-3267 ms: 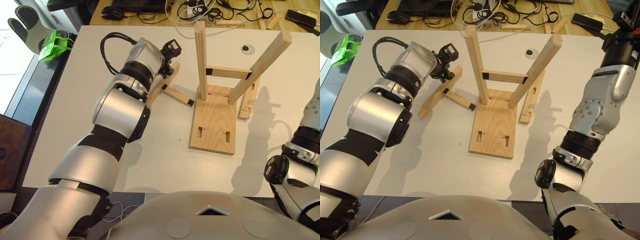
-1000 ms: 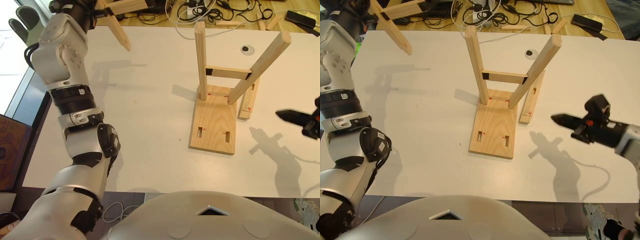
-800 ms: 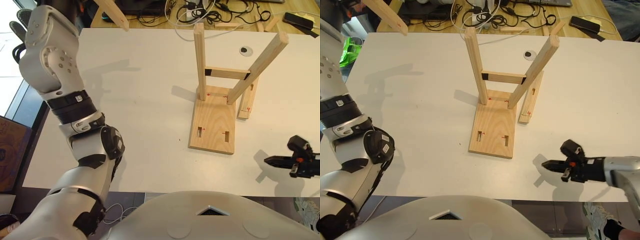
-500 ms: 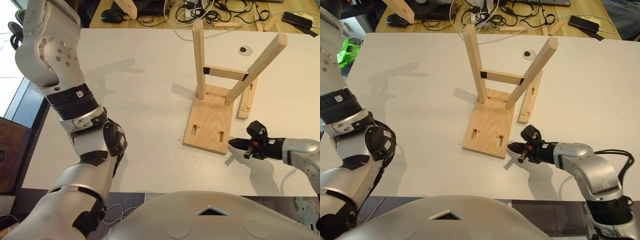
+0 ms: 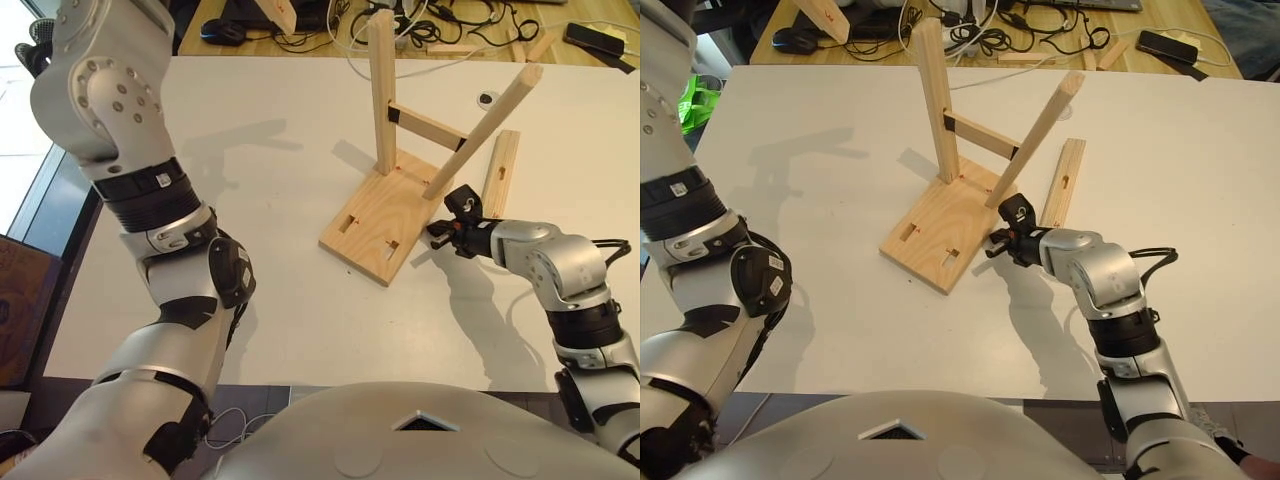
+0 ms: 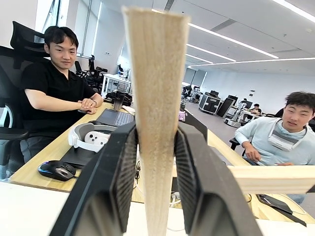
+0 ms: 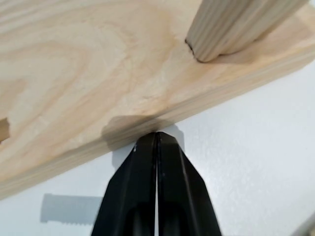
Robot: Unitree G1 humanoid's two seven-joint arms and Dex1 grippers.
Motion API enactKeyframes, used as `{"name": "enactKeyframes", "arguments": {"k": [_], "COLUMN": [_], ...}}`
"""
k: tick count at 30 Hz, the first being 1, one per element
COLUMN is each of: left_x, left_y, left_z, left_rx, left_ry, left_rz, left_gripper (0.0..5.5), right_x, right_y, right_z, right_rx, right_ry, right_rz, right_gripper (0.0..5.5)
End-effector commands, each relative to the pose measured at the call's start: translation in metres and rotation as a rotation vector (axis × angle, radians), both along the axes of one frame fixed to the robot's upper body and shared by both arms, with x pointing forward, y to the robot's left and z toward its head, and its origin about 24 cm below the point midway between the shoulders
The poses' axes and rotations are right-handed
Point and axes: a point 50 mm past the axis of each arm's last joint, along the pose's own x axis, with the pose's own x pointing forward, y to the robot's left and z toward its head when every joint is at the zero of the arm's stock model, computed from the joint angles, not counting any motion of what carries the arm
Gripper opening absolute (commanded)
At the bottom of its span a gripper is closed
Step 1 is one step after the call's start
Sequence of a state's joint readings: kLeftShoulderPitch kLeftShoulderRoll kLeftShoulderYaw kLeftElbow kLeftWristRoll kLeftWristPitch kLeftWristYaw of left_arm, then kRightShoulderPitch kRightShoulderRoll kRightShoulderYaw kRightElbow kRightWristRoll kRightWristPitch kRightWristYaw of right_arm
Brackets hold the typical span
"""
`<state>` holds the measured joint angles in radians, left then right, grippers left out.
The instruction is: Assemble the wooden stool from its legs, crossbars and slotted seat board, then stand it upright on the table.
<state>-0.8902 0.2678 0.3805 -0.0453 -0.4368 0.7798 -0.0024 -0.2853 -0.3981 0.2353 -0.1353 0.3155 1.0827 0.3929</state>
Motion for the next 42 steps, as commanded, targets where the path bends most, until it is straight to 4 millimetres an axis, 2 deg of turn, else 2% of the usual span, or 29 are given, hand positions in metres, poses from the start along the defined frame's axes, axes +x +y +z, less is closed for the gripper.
{"name": "enactKeyframes", "arguments": {"k": [1, 6, 10, 13, 18, 24, 33, 42], "left_x": [-0.006, -0.023, -0.039, -0.053, -0.073, -0.083, -0.084, -0.095], "left_y": [-0.002, 0.009, 0.018, 0.018, 0.007, -0.007, -0.015, -0.024], "left_z": [0.008, 0.011, 0.010, -0.021, -0.074, -0.097, -0.098, -0.107], "left_rx": [0.069, 0.224, 0.213, 0.177, 0.156, -0.023, -0.149, -0.099], "left_ry": [0.007, 0.133, 0.230, 0.368, 0.522, 0.538, 0.526, 0.558], "left_rz": [-0.015, -0.114, -0.204, -0.274, -0.315, -0.303, -0.278, -0.348], "left_gripper": [1.04, 1.04, 1.04, 1.04, 1.04, 1.04, 1.04, 1.04], "right_x": [0.008, -0.016, -0.029, -0.019, -0.005, -0.003, -0.002, -0.004], "right_y": [0.007, -0.009, -0.041, -0.076, -0.103, -0.096, -0.098, -0.096], "right_z": [-0.003, 0.017, 0.043, 0.069, 0.097, 0.097, 0.097, 0.094], "right_rx": [0.006, 0.124, 0.285, 0.367, 0.429, 0.440, 0.435, 0.450], "right_ry": [0.005, -0.045, -0.226, -0.433, -0.668, -0.697, -0.713, -0.716], "right_rz": [-0.033, -0.058, -0.291, -0.530, -0.757, -0.750, -0.742, -0.746], "right_gripper": [0.00, 0.00, 0.00, 0.00, 0.00, 0.00, 0.00, 0.00]}}
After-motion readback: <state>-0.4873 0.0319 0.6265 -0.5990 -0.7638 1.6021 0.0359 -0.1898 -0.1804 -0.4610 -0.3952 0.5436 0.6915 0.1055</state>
